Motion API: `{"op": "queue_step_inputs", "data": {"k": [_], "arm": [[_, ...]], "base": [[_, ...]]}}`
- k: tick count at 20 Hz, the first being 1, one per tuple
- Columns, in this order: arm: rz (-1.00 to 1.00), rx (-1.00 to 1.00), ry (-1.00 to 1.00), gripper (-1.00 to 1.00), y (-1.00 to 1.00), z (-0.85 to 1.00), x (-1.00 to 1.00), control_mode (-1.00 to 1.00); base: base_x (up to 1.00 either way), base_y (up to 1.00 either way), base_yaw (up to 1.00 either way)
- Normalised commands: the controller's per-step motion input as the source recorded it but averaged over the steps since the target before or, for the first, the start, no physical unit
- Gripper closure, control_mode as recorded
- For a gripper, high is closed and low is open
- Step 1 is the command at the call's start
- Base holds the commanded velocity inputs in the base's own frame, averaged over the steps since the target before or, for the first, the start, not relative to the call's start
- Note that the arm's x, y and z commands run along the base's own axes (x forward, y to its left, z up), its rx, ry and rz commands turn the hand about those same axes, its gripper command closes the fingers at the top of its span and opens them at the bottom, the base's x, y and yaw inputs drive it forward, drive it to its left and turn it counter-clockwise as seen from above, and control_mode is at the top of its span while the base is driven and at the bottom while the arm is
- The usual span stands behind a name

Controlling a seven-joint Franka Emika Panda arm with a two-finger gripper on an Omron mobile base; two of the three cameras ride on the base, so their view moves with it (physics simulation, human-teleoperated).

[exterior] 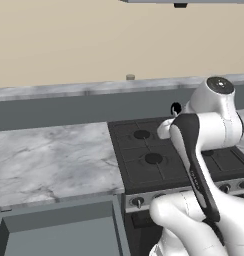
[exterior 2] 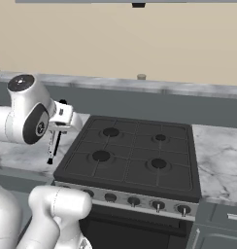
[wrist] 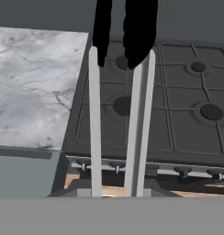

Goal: Take the tongs from the drawer on the left and place them on the dining counter next to the tray containing the kebab skewer.

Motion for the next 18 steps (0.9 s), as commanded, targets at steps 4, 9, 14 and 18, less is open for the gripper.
{"op": "queue_step_inputs", "data": {"k": [4, 9, 14, 18], "arm": [[0.02, -0.05, 0.0, 1.0, -0.06, 0.27, -0.09, -1.0], [0.0, -0.03, -0.01, 1.0, -0.01, 0.18, -0.24, -1.0], [0.0, -0.02, -0.04, 1.0, -0.01, 0.03, -0.19, -1.0], [0.0, 0.0, -0.02, 1.0, -0.02, 0.0, -0.11, -1.0]], "base": [[0.0, 0.0, 0.0], [0.0, 0.0, 0.0], [0.0, 0.0, 0.0], [0.0, 0.0, 0.0]]}}
